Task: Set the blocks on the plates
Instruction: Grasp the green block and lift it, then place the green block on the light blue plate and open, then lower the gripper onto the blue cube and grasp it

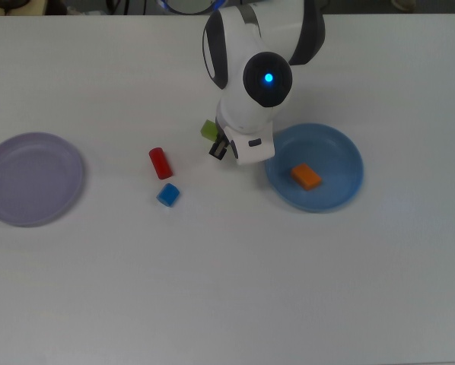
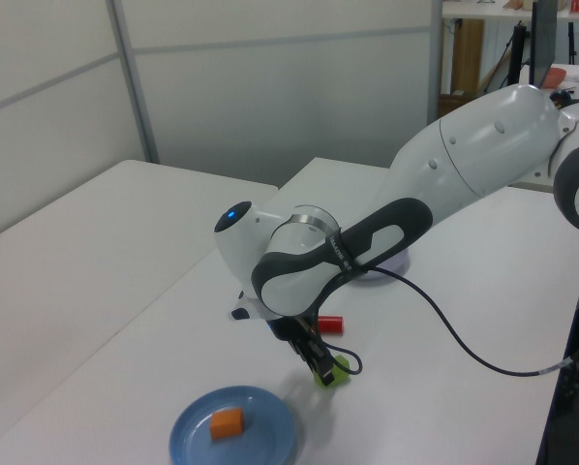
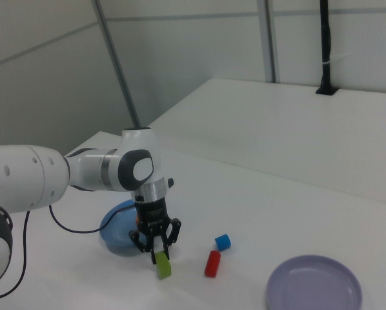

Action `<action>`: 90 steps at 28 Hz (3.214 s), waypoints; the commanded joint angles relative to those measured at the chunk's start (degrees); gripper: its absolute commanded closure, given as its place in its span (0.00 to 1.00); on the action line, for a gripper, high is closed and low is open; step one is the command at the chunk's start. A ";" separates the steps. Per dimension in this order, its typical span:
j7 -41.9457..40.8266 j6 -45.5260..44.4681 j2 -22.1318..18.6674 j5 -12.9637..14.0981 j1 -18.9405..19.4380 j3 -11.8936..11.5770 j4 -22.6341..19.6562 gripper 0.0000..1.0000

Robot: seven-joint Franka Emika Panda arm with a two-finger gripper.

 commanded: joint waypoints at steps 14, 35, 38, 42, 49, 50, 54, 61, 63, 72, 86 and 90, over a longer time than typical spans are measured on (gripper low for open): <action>29.54 8.05 -2.04 -0.13 9.18 4.38 2.72 1.00; 55.07 25.13 3.68 -2.41 11.40 3.76 2.72 0.00; 55.77 24.43 3.16 -2.16 11.13 3.67 2.72 0.00; 58.93 23.11 1.14 -1.71 8.85 2.71 2.90 0.00; 64.48 22.50 -1.06 -2.42 7.88 -3.52 3.69 0.00; 64.48 22.06 -1.41 -2.42 7.88 -4.49 3.69 0.00; 64.39 19.60 -1.51 -2.33 7.79 -9.50 3.69 0.00; 64.83 20.03 -0.10 0.03 2.44 -12.50 3.25 0.00; 66.31 19.94 -0.10 5.38 0.50 -12.58 3.25 0.00; 73.26 19.95 1.83 8.22 -0.47 -12.58 3.25 0.10; 73.44 20.47 3.42 7.87 -1.43 -12.67 2.46 0.47; 73.09 20.82 3.33 7.87 -1.87 -12.67 2.46 0.62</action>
